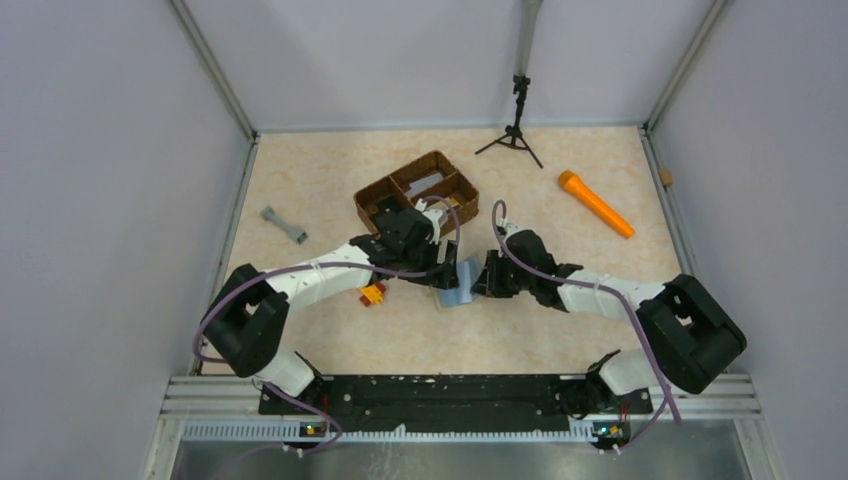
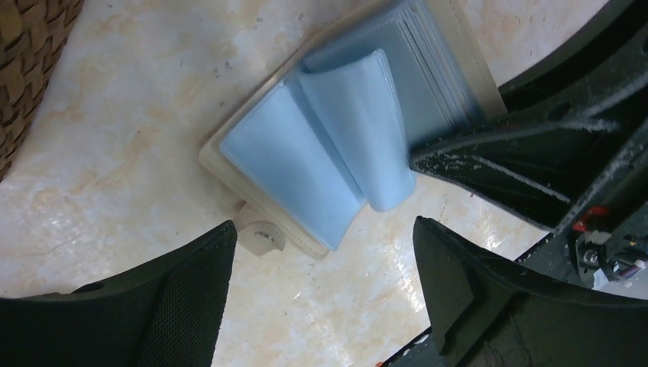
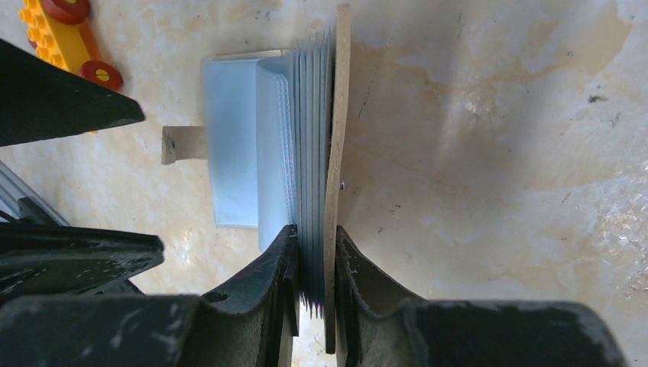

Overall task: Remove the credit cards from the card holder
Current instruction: Pick up the card holder from the center of the board.

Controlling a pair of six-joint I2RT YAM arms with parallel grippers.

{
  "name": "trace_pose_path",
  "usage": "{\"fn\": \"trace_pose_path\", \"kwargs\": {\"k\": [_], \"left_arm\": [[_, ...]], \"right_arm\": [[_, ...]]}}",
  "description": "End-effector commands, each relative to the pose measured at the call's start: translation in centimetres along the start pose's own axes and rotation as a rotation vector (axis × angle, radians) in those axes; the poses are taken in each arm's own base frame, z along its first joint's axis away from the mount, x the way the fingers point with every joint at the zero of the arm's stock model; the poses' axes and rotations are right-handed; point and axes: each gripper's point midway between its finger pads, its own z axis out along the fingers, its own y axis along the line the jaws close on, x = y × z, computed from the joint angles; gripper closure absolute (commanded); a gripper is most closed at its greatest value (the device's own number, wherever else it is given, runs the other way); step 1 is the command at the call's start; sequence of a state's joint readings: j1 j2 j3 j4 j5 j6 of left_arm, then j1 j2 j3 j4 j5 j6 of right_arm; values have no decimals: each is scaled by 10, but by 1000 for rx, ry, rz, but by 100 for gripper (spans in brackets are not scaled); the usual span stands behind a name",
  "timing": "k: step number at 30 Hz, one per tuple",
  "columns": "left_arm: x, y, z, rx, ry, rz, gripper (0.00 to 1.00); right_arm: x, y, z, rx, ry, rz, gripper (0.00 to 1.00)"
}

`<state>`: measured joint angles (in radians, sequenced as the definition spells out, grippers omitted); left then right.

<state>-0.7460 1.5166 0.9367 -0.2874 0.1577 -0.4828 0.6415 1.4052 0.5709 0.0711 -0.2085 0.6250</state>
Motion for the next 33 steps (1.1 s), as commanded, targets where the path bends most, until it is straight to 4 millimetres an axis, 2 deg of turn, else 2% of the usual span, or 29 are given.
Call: {"fn": "trace_pose_path", "kwargs": {"k": [1, 7, 14, 17, 18, 19, 21, 23, 26, 33], "left_arm": [[-27, -21, 12, 67, -51, -38, 10], [-30, -17, 37, 26, -26, -64, 8], [-33, -6, 58, -39, -20, -100, 9], [-31, -1, 63, -56, -13, -105, 10], [-30, 1, 64, -70, -6, -105, 11], [-28, 5, 65, -90, 2, -103, 14], [-21, 14, 66, -134, 32, -94, 28], [-16, 23, 66, -179, 57, -84, 41], [-8, 26, 63, -182, 70, -75, 55], [-7, 25, 55, -168, 62, -59, 62]], "right_arm": [[-15, 23, -8, -85, -74, 6, 80], [-12, 22, -8, -88, -72, 8, 78], [-11, 23, -10, -93, -76, 5, 78], [-11, 22, -11, -87, -78, 2, 75], [-12, 22, -12, -83, -81, 1, 71], [-12, 21, -12, -76, -83, 0, 64], [-16, 20, -14, -62, -95, -6, 51], [-20, 19, -17, -51, -108, -17, 46], [-24, 18, -19, -31, -119, -27, 47], [-27, 16, -21, -8, -126, -29, 64]]}}
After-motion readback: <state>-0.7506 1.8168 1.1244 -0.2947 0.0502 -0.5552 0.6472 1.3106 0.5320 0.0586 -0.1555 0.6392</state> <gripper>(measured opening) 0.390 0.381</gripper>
